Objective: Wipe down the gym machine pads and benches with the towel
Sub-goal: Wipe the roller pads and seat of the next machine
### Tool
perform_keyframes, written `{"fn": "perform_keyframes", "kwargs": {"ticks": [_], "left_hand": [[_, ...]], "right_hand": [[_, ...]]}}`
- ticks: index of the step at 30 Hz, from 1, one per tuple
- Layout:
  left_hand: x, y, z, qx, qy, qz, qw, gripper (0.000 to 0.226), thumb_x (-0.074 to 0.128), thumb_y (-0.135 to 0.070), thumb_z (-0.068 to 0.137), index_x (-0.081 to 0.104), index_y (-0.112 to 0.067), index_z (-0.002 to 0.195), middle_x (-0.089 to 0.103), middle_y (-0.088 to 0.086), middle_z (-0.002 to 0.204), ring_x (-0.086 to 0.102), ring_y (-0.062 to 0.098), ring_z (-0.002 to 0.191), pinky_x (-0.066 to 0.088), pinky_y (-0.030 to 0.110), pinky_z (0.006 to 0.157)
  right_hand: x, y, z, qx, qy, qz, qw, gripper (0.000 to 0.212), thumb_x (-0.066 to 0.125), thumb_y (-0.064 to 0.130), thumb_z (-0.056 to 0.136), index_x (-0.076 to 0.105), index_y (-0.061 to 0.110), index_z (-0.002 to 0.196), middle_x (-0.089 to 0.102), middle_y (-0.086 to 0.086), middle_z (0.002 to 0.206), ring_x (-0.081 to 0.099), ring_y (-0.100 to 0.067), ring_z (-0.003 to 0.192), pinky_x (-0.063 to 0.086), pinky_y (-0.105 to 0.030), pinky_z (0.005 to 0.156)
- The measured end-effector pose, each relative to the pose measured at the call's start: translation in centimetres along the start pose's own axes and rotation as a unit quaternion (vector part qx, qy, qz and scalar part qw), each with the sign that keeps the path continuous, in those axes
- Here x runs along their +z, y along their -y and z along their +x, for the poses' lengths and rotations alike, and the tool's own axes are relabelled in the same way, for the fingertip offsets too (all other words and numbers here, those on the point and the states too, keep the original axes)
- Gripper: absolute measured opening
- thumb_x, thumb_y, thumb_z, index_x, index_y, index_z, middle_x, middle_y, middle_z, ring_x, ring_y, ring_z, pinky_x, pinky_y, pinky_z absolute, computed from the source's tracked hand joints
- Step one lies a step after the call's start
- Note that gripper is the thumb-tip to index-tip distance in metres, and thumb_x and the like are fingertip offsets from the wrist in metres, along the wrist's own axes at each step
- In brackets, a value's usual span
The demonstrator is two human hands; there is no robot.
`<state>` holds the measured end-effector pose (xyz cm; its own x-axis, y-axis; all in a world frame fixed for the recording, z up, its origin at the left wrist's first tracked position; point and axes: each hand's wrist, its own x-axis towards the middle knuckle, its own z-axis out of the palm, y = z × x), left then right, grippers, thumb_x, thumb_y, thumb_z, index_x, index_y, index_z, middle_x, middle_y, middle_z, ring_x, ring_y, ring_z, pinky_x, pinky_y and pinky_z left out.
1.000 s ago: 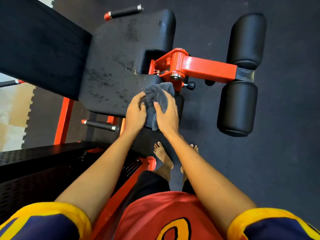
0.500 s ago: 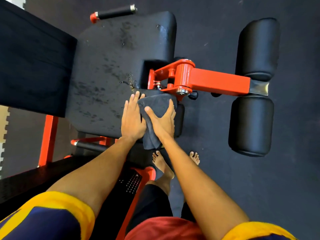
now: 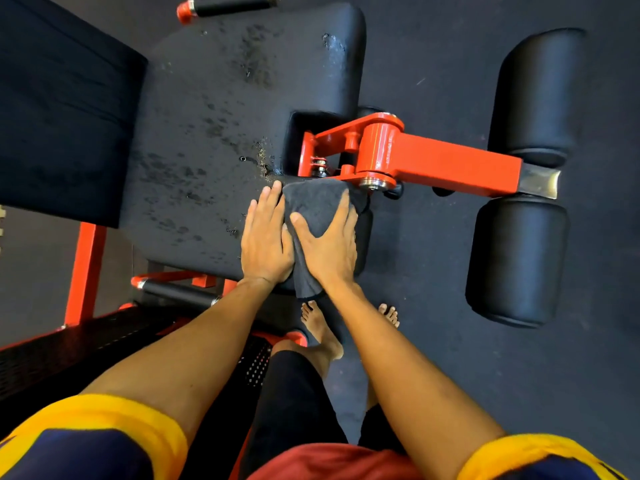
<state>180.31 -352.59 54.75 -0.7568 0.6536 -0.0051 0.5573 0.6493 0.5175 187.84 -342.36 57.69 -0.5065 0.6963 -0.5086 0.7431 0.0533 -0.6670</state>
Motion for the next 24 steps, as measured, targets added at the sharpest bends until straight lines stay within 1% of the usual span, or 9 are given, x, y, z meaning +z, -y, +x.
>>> {"fn": "perform_keyframes", "kwargs": {"ticks": [3,5,7,9,12,13,16,18,24], "left_hand": [[-0.2,-0.1,0.1,0.005,0.008,0.004,1.000,0.061,0.038,-0.016,0.099,0.032,-0.014,0.159,0.022,0.004,0.169,0.015,0.021,0.157,0.009,0.044,0.129],[-0.3,-0.2,0.1,0.009,0.009,0.008,1.000,0.061,0.036,-0.018,0.099,0.032,-0.015,0.160,0.022,0.004,0.169,0.014,0.021,0.157,0.008,0.044,0.129],[-0.3,-0.1,0.1,0.010,0.009,0.010,1.000,0.061,0.036,-0.019,0.098,0.032,-0.015,0.159,0.023,0.005,0.169,0.015,0.021,0.157,0.008,0.043,0.129],[-0.1,0.0,0.1,0.006,0.006,0.008,1.000,0.060,0.037,-0.018,0.099,0.033,-0.012,0.159,0.025,0.006,0.168,0.017,0.022,0.157,0.010,0.044,0.128],[0.0,0.1,0.2,-0.001,0.000,0.008,1.000,0.059,0.040,-0.014,0.099,0.032,-0.007,0.157,0.026,0.006,0.168,0.018,0.022,0.157,0.013,0.046,0.128],[0.0,0.1,0.1,0.000,0.001,0.012,1.000,0.059,0.039,-0.014,0.098,0.032,-0.007,0.157,0.026,0.006,0.168,0.018,0.022,0.157,0.012,0.046,0.128],[-0.3,0.0,0.2,0.003,0.007,0.016,1.000,0.062,0.035,-0.018,0.097,0.033,-0.013,0.159,0.024,0.005,0.168,0.016,0.021,0.157,0.010,0.044,0.128],[-0.3,-0.2,0.2,0.006,0.003,0.017,1.000,0.061,0.033,-0.019,0.098,0.033,-0.014,0.159,0.024,0.005,0.168,0.016,0.021,0.157,0.009,0.043,0.129],[-0.4,-0.2,0.1,0.002,0.002,0.022,1.000,0.062,0.030,-0.018,0.097,0.034,-0.015,0.159,0.025,0.004,0.168,0.017,0.020,0.157,0.008,0.039,0.129]], "right_hand": [[-0.7,-0.9,3.0,0.136,0.041,0.166,0.976,0.092,0.049,0.084,0.083,0.032,0.033,0.158,0.049,-0.004,0.155,0.048,-0.029,0.141,0.040,-0.049,0.116],[-1.0,-0.8,3.9,0.203,0.056,0.212,0.954,0.100,0.043,0.093,0.076,0.043,0.030,0.154,0.056,-0.005,0.149,0.051,-0.029,0.139,0.039,-0.050,0.116],[-0.8,0.0,2.5,0.178,0.029,0.173,0.968,0.100,0.042,0.092,0.076,0.038,0.030,0.156,0.053,-0.003,0.152,0.050,-0.029,0.139,0.038,-0.050,0.116],[-0.2,0.5,0.1,0.072,0.007,0.071,0.995,0.098,0.049,0.080,0.085,0.021,0.025,0.162,0.035,-0.005,0.163,0.041,-0.031,0.146,0.036,-0.050,0.117],[0.1,-0.2,-1.2,-0.044,-0.005,-0.037,0.998,0.107,0.055,0.073,0.088,0.002,0.021,0.165,0.012,-0.008,0.171,0.025,-0.033,0.153,0.032,-0.049,0.120],[-0.1,-0.3,-0.5,-0.038,0.002,-0.018,0.999,0.105,0.058,0.071,0.088,0.004,0.023,0.165,0.015,-0.007,0.170,0.028,-0.033,0.152,0.033,-0.049,0.119],[-1.0,-0.4,2.4,0.095,0.035,0.128,0.987,0.087,0.056,0.071,0.091,0.024,0.029,0.161,0.043,-0.006,0.159,0.045,-0.032,0.142,0.038,-0.046,0.114],[-1.0,-0.4,3.1,0.143,0.030,0.171,0.974,0.079,0.053,0.073,0.092,0.034,0.029,0.156,0.054,-0.006,0.150,0.052,-0.033,0.136,0.041,-0.045,0.112],[1.3,-2.7,-3.3,0.037,-0.018,0.104,0.994,0.095,0.055,0.068,0.086,0.016,0.028,0.163,0.032,0.001,0.166,0.040,-0.027,0.147,0.040,-0.046,0.115]]}}
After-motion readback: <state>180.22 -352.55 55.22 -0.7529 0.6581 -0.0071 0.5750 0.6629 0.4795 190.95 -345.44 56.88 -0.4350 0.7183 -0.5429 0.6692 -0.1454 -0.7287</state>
